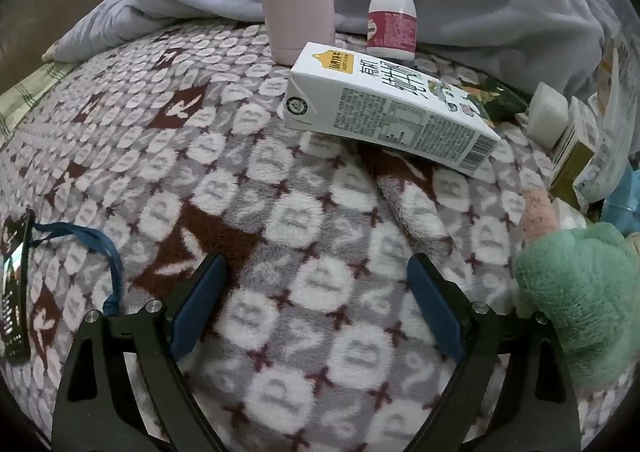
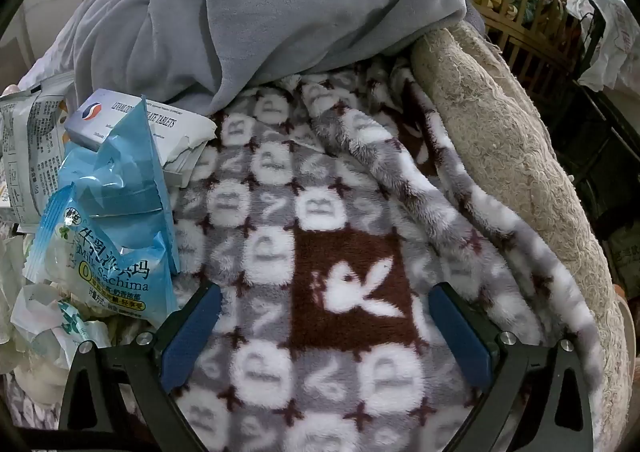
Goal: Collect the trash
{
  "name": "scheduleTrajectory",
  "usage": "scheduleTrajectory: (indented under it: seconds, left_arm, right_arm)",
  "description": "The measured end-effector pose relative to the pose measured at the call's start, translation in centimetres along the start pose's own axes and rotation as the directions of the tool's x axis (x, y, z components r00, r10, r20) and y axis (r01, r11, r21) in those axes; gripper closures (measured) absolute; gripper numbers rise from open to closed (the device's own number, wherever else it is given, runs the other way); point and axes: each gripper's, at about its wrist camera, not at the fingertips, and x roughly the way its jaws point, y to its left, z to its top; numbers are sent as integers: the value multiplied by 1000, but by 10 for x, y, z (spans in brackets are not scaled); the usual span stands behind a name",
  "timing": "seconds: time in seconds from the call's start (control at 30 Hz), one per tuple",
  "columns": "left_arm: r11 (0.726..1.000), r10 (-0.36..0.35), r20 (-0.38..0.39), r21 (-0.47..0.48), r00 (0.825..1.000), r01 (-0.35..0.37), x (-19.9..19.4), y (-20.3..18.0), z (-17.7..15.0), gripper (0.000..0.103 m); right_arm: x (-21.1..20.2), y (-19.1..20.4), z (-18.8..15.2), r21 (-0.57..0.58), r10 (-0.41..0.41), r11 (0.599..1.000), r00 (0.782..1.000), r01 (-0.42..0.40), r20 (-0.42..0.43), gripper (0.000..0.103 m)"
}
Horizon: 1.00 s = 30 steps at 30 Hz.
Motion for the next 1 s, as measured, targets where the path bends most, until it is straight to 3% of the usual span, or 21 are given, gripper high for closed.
scheduleTrajectory:
  seconds: [0.2, 0.4, 0.67, 0.8, 1.0]
  left_arm:
    - [1000, -6, -7, -7, 1000, 6, -12, 9, 2, 12]
    - [1000, 3, 76, 21, 997, -5, -63, 8, -7, 12]
    - [995, -101, 145, 35, 984, 97, -125, 4, -8, 12]
    - [987, -158, 186, 54, 970, 151, -155, -17, -8, 12]
    - [976, -214, 250, 96, 944, 196, -189, -54, -8, 12]
  right_arm:
    - [0, 0, 0, -1, -1, 1000, 1000, 1, 0, 0]
    - [0, 0, 0, -1, -3, 1000, 1000, 3, 2, 0]
    - [-6, -3, -2, -8, 18, 1000, 1000, -18, -23, 0]
    - [-41, -2, -13, -9, -5, 1000, 1000, 5, 2, 1]
    - [-120, 4, -36, -39, 29, 999, 992, -25, 122, 1]
